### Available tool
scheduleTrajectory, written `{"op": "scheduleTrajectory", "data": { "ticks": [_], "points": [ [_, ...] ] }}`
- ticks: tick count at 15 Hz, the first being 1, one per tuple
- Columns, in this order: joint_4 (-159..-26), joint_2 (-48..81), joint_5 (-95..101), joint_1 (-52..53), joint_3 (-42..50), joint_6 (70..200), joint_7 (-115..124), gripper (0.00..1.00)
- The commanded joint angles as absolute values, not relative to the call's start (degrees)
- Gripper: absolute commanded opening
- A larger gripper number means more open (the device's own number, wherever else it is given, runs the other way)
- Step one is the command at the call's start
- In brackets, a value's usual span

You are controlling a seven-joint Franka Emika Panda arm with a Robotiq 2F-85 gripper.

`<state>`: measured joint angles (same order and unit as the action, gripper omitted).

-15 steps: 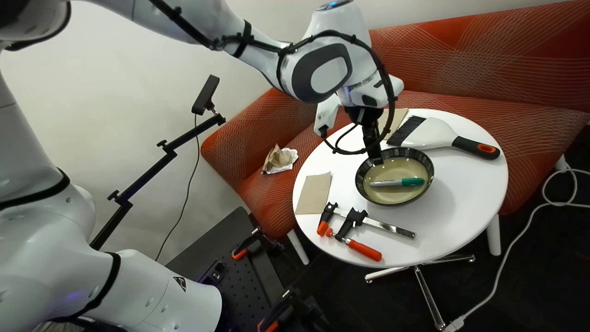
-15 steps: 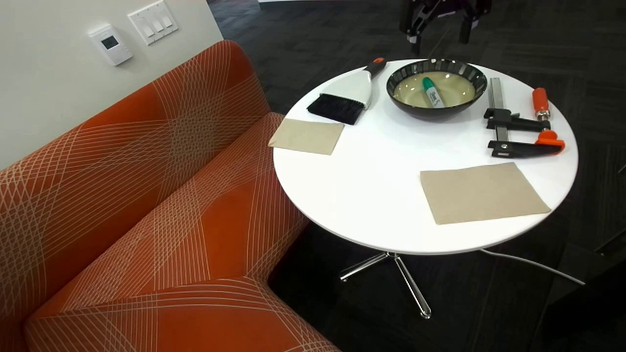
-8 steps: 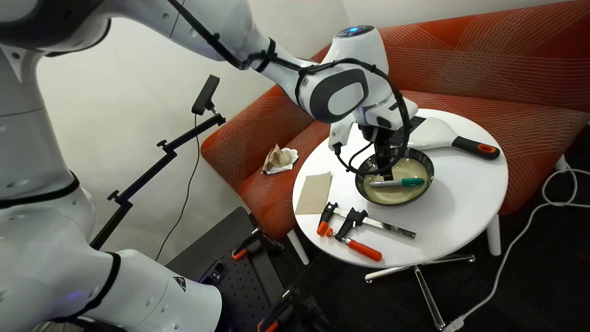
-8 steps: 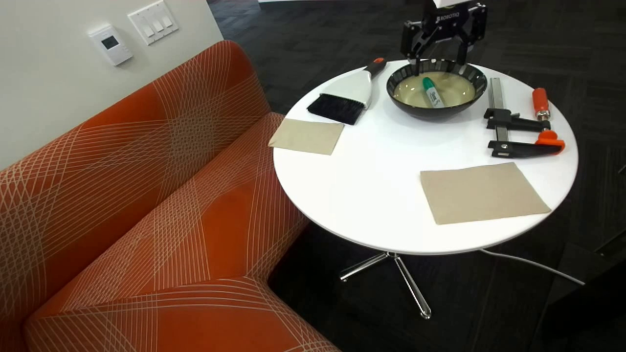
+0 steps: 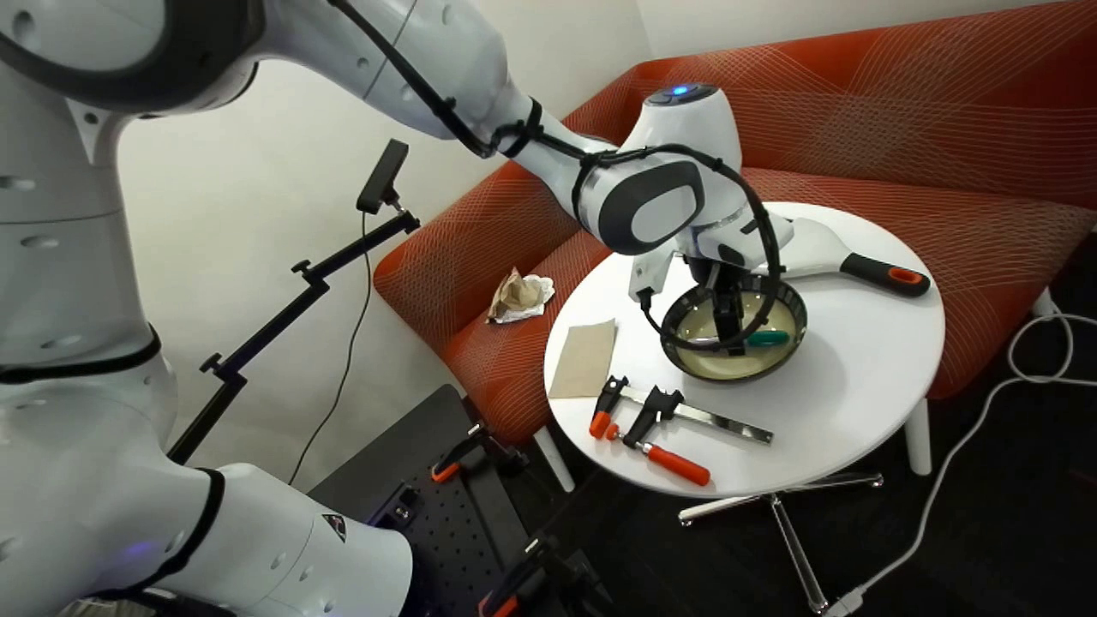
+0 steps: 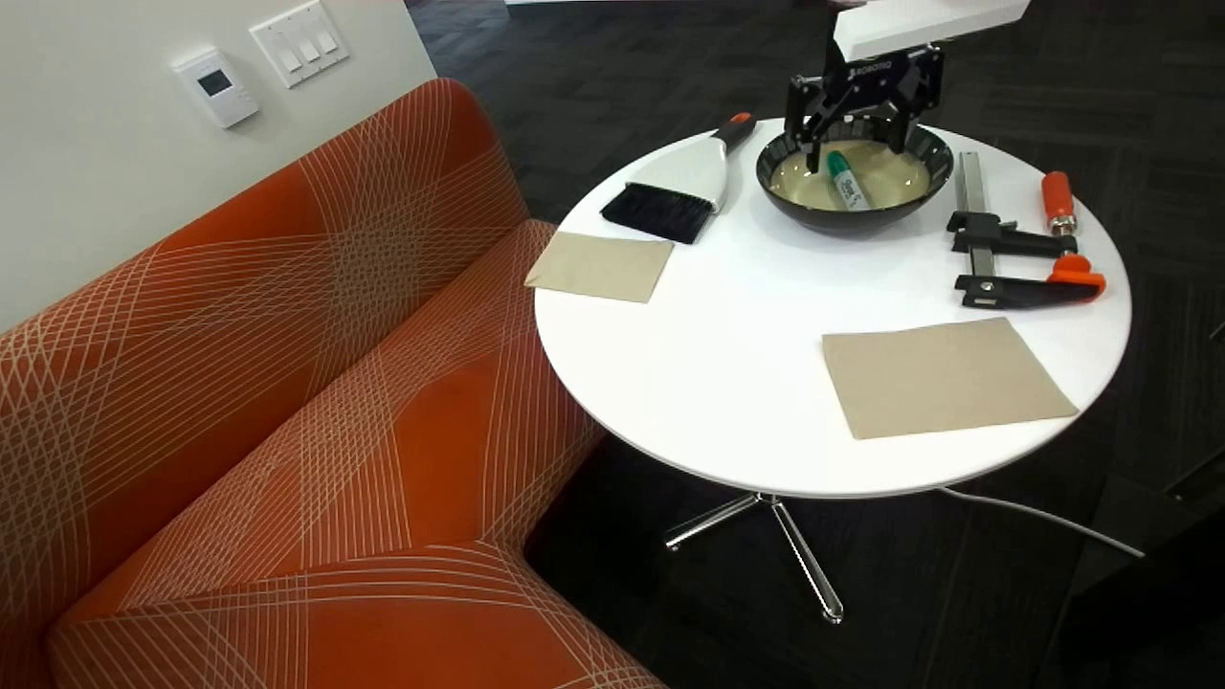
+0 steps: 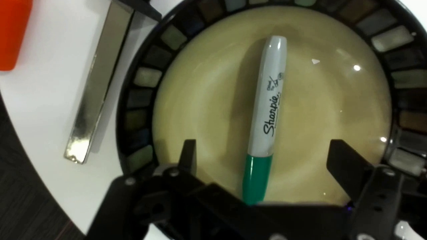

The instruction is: Take the green marker out of the bowl

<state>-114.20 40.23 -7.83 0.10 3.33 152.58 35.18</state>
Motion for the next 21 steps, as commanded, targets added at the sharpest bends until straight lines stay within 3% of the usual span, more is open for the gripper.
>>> {"op": "scheduleTrajectory", "data": {
  "ticks": [1, 4, 6, 15, 21],
  "points": [
    [-112.21, 42.67, -9.93, 1.64, 4.69, 154.28, 34.47, 1.00],
    [-111.27, 44.04, -10.10, 2.11, 5.16, 154.55, 34.72, 1.00],
    [-110.73, 44.77, -10.08, 2.30, 5.37, 154.69, 34.72, 0.72],
    [-110.38, 44.38, -9.93, 3.79, 5.91, 154.18, 35.45, 0.03],
    [-115.83, 35.58, -8.82, 6.75, 7.36, 152.59, 36.48, 0.06]
  ]
}}
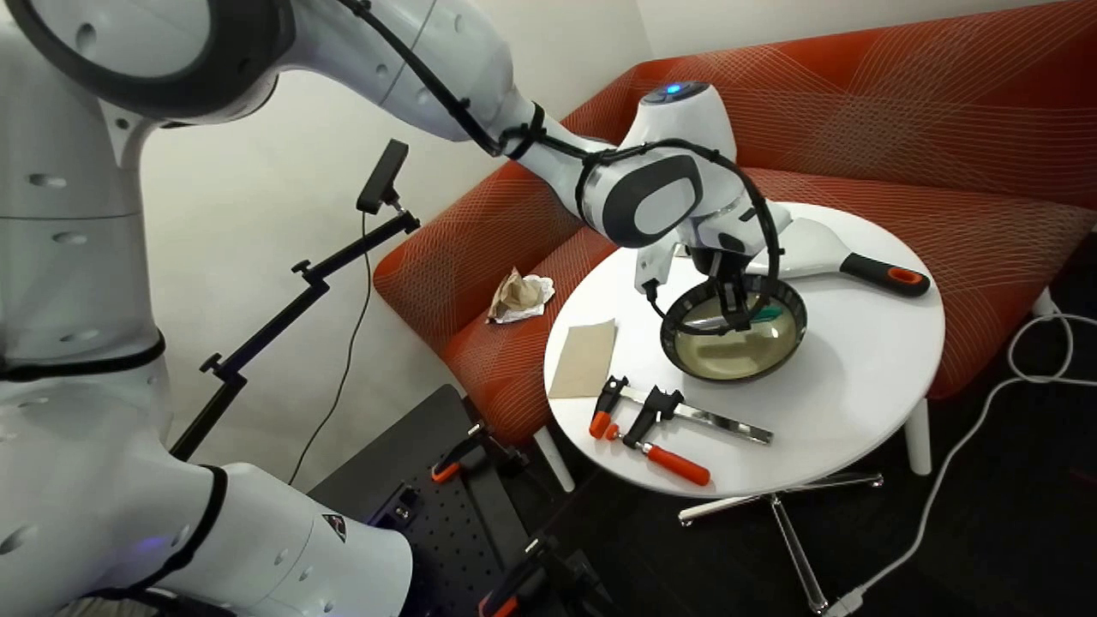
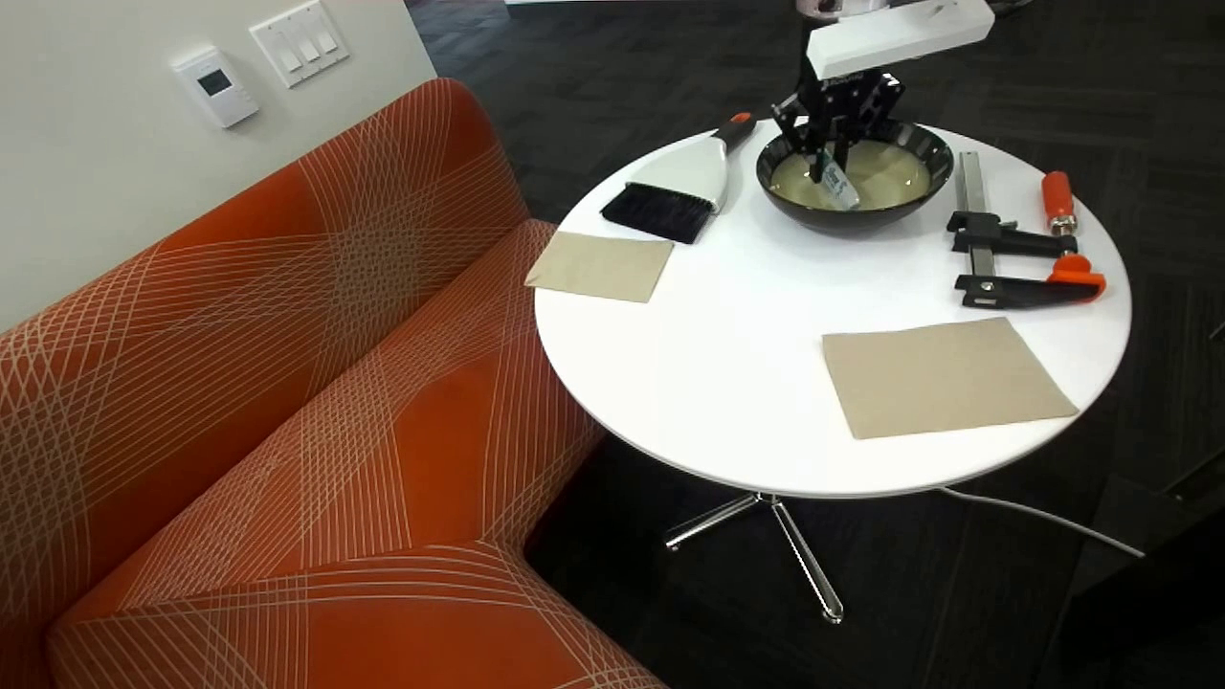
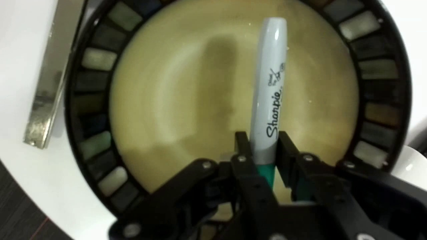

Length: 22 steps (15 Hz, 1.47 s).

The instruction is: Take the green marker out of the bowl

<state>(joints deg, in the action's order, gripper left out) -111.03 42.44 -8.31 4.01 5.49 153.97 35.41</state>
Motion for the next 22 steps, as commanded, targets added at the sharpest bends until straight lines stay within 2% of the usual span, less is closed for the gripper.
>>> {"op": "scheduleTrajectory", "data": {
  "ticks": [1, 8, 15, 22],
  "points": [
    [-116.93, 33.60, -8.11, 7.87, 8.12, 152.56, 36.80, 0.06],
    [-118.99, 26.58, -0.43, 15.05, 8.93, 150.35, 38.26, 0.06],
    [-115.61, 31.77, 5.64, 20.01, 5.37, 146.77, 37.45, 0.06],
    [-113.74, 37.86, 6.15, 22.85, 0.18, 149.43, 32.21, 0.06]
  ]
}}
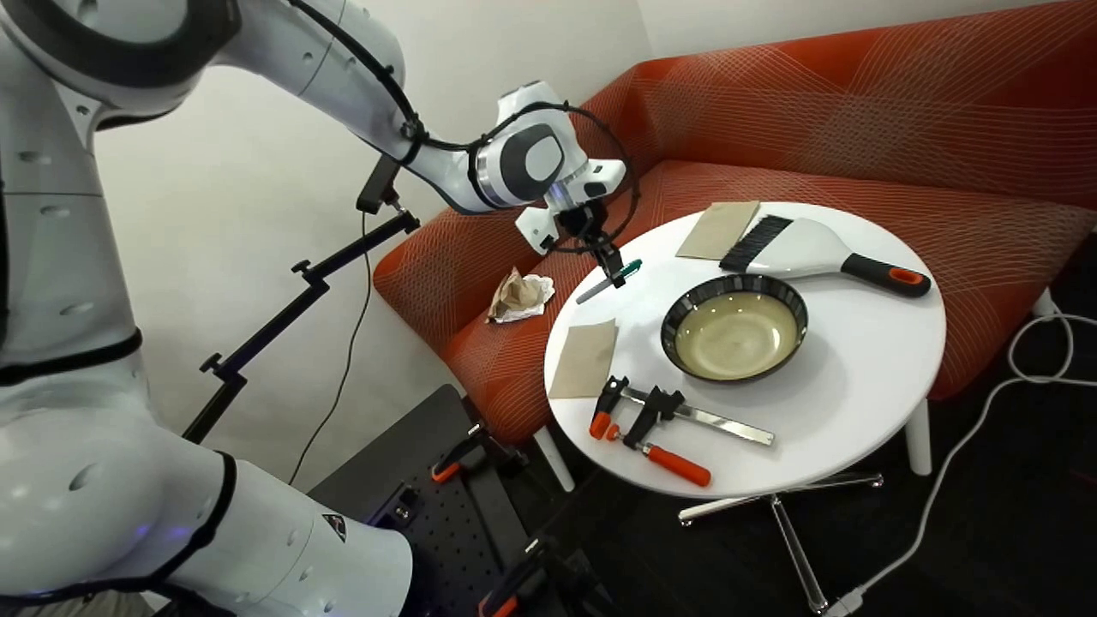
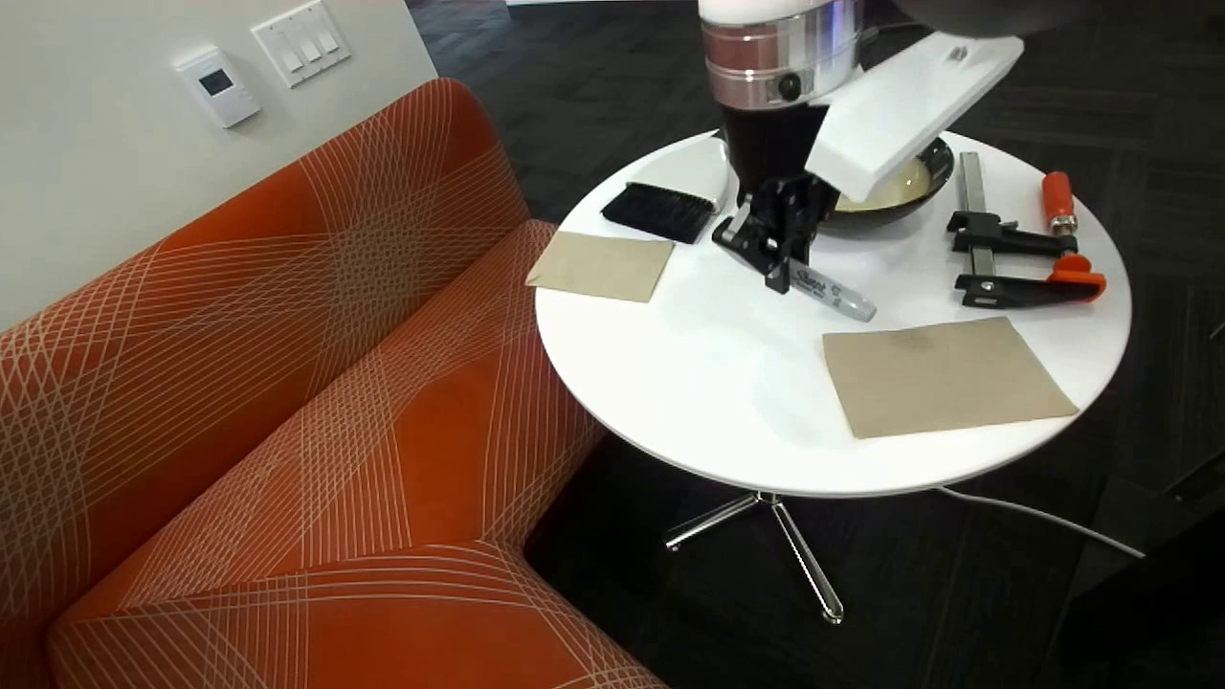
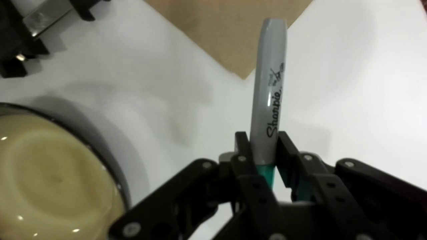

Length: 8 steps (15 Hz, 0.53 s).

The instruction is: Take the green marker out of the bowl

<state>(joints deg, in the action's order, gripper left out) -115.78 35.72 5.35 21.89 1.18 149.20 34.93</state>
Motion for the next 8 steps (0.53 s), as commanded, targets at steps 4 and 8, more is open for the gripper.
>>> {"op": "scheduleTrajectory", "data": {
  "ticks": [4, 8],
  "points": [
    [-112.41, 40.29, 5.46, 23.91, -1.69, 150.88, 27.84, 0.06],
    [-111.15, 42.31, 5.36, 24.42, -2.91, 151.34, 24.06, 0.06]
  ]
}}
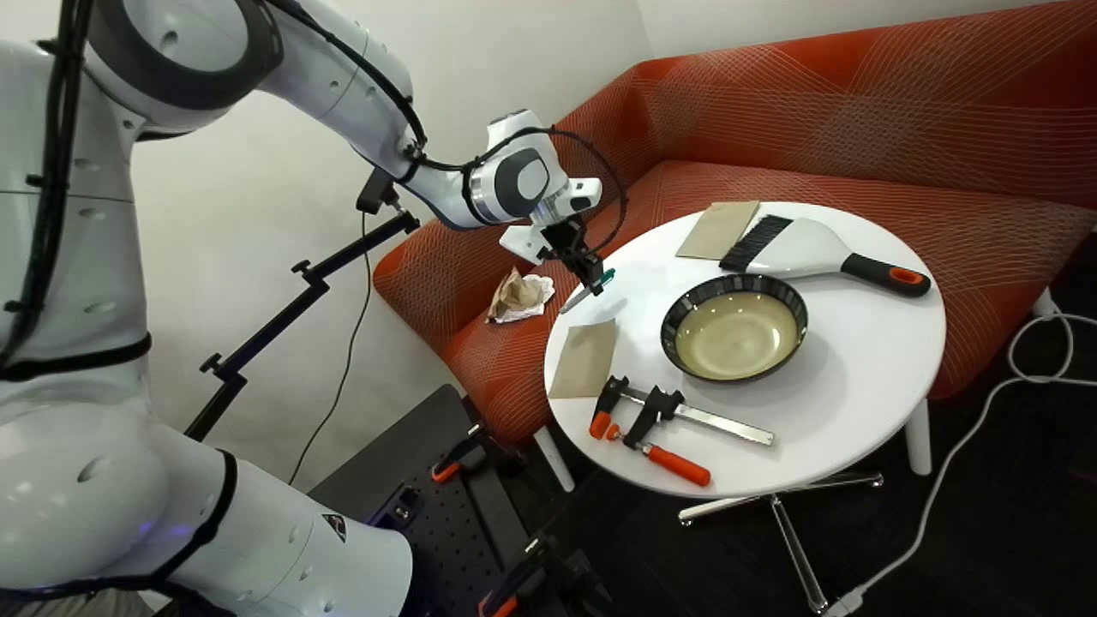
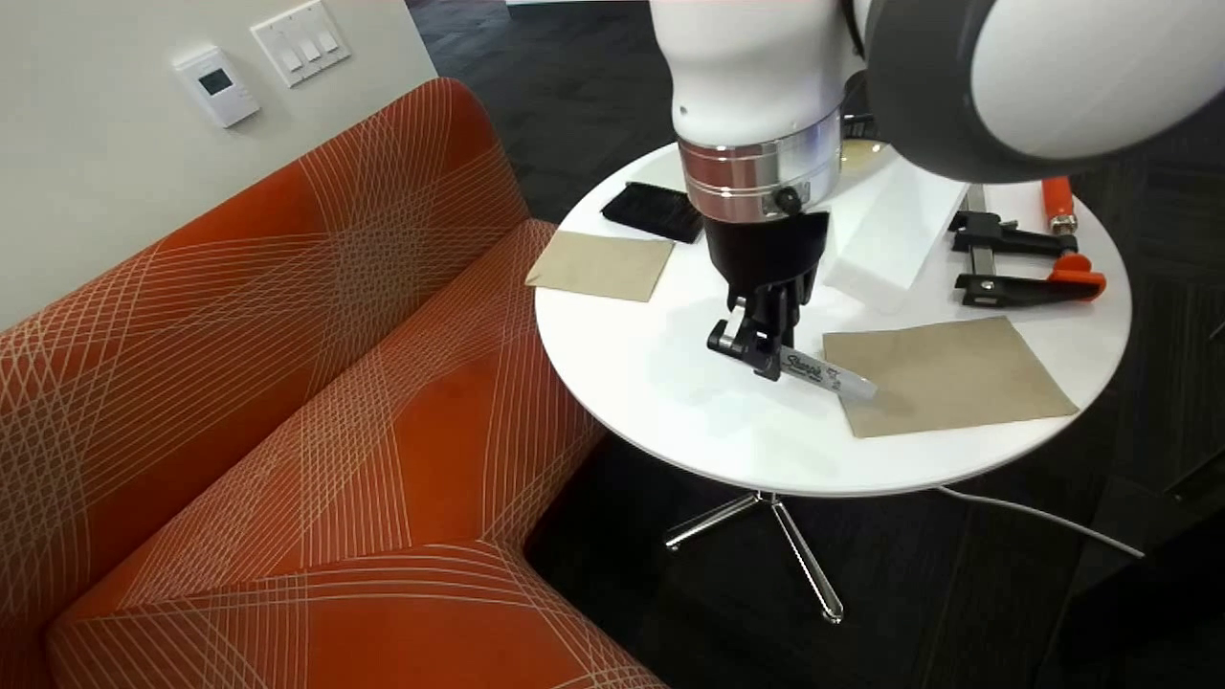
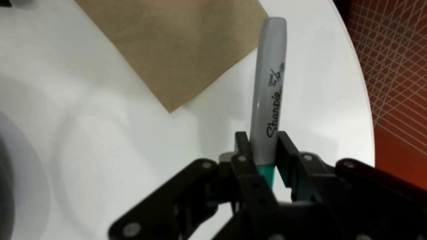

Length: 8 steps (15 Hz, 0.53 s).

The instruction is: Take the green marker out of the bowl

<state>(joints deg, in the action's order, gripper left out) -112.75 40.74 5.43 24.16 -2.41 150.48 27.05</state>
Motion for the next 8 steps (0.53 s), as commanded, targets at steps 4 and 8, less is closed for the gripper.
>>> {"op": "scheduleTrajectory", "data": {
  "ticks": [4, 8],
  "points": [
    [-110.40, 43.56, 5.59, 24.96, -2.93, 151.42, 22.08, 0.50],
    [-110.62, 43.51, 5.53, 25.26, -2.61, 152.38, 22.03, 0.79]
  ]
}}
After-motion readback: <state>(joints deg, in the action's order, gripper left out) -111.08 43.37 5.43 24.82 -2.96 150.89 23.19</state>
